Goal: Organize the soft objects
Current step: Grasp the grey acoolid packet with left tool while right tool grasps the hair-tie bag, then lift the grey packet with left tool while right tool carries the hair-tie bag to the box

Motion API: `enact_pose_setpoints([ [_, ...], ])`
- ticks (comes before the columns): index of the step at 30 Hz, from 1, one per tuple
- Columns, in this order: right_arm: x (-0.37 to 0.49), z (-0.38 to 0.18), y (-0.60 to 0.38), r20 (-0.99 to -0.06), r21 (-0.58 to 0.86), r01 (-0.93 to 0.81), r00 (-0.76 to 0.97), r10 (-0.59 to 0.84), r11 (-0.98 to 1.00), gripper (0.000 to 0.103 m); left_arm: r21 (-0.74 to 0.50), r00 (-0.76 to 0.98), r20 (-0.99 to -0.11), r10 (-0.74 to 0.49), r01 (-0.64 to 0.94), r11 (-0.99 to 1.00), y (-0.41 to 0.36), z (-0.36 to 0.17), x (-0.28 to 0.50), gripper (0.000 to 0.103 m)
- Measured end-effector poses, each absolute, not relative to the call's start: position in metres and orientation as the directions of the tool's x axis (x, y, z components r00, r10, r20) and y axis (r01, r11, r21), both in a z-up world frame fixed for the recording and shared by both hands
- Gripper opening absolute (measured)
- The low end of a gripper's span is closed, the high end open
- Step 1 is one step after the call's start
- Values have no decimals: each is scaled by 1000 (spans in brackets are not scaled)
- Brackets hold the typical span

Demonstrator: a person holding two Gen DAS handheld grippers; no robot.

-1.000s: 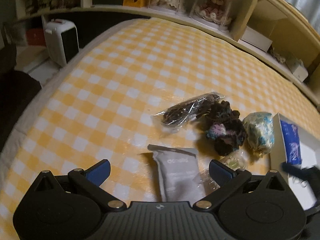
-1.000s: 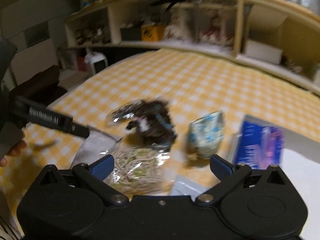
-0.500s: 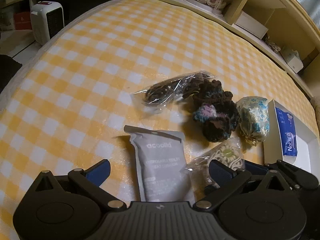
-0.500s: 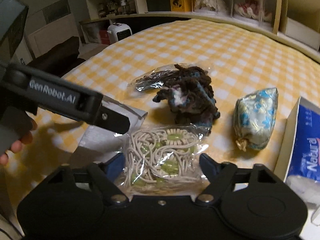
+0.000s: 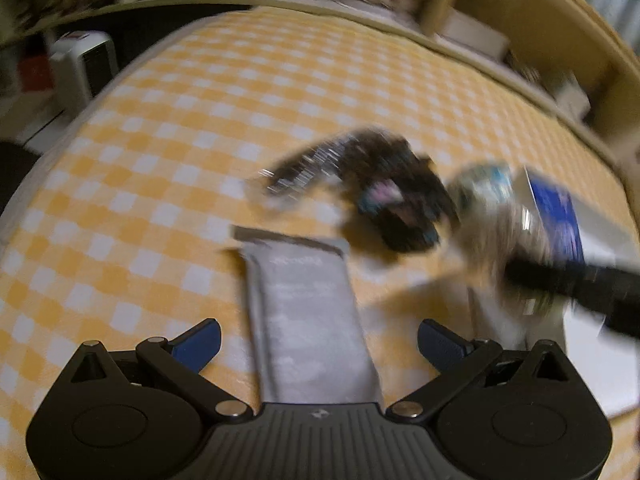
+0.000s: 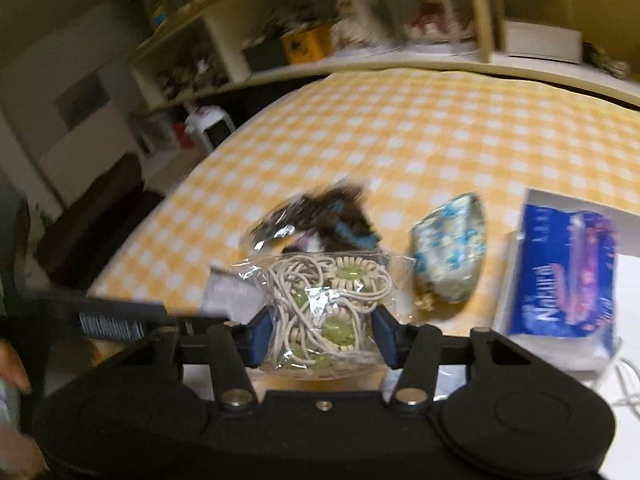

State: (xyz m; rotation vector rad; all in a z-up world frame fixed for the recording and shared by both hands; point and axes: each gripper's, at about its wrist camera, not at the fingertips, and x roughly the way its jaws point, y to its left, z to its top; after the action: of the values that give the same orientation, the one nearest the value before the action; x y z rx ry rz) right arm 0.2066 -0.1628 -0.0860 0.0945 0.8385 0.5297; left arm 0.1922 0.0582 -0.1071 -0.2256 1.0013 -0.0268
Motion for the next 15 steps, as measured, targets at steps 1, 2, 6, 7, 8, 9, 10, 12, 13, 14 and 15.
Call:
enact_pose_setpoints([
  [1,207,-84,-167,-678,294,-393,557,480,871,53,-181,533,-837,-124,-56,982,51,-110,192,103],
  [2,207,-82,-171,-672,304,-381,564,480,873,53,-162,525,-842,-122,-31,986,44,-113,193,103],
  [6,207,-79,-180,-661,324,-353,580,477,878,53,-78,503,-861,-69,2,997,27,-126,197,97],
  [7,206,-78,-180,-661,324,-352,581,476,878,53,-47,497,-867,-41,0,999,25,-130,198,97],
  [8,207,-79,-180,-662,323,-352,579,476,878,53,-25,491,-871,-19,-6,1000,25,-133,198,97],
  [9,206,-79,-178,-663,323,-353,578,476,878,53,-4,486,-874,4,-15,1000,27,-136,198,97],
  [10,206,-79,-178,-664,321,-354,577,476,878,53,22,488,-872,31,-24,999,29,-137,196,97],
  [12,206,-80,-176,-670,313,-359,573,472,879,53,46,486,-872,64,-49,998,35,-138,193,97],
  [13,206,-80,-176,-672,309,-362,572,471,880,53,41,483,-873,66,-63,997,39,-138,190,96],
  [14,205,-80,-176,-673,308,-363,571,471,879,53,40,481,-874,70,-72,997,42,-137,190,96],
  [15,205,-80,-176,-673,308,-365,569,472,879,53,39,481,-874,73,-79,996,44,-137,189,92],
])
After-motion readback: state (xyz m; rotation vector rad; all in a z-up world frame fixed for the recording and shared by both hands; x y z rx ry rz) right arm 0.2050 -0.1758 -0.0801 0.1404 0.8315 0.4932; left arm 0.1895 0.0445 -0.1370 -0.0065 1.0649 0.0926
